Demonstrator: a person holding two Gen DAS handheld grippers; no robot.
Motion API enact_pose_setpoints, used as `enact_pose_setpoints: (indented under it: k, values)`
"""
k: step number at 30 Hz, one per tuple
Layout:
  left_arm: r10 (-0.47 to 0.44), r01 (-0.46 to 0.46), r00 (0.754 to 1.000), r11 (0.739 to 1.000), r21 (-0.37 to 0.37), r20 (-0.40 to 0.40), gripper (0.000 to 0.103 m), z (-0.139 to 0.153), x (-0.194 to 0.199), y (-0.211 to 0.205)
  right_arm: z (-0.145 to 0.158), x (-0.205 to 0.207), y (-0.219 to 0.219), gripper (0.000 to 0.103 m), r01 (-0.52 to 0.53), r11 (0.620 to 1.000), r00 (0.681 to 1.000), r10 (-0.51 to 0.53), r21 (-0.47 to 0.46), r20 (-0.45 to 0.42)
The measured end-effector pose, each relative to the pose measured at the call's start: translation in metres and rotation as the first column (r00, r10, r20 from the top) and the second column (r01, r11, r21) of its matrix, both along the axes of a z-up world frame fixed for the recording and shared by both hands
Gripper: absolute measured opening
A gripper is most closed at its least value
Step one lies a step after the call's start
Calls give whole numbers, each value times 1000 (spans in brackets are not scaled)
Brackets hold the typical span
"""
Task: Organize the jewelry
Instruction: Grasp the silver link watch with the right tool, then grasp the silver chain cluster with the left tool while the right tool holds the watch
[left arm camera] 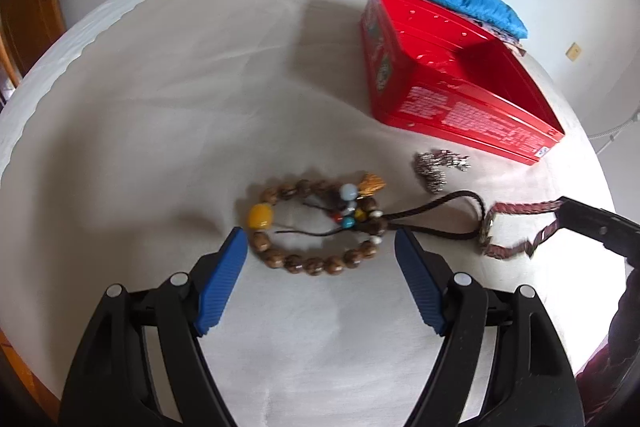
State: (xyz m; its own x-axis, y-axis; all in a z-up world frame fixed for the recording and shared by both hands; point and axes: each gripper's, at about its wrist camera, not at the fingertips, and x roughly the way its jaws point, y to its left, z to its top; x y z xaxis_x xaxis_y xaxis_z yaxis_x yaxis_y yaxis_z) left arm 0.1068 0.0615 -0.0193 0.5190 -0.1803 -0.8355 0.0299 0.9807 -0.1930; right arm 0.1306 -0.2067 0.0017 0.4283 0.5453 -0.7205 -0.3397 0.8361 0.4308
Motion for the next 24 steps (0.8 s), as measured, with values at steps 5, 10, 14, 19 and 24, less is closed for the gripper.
enact_pose_setpoints:
  k: [5,10,14,19,24]
  values:
    - [-22,22,1000,1000,1,1,75,5,12,-17,15,-12,-21,17,47,999,998,-47,-5,43]
    - [-49,49,999,999,21,-19,75,6,35,-41,8,-13,-43,17,121,992,992,-119,-42,38]
    - [-64,68,995,997,49,-72,75,-4,59,-63,-7,-8,-53,17,162,985,987,-161,-61,10]
    - [-73,77,988,997,22,-137,69,-18,78,-78,-20,0,-55,17,156,986,987,-157,-56,-16]
    - [-102,104,986,995,6,-131,33,-17,82,-86,-27,1,-57,17,150,988,988,-151,-47,-26]
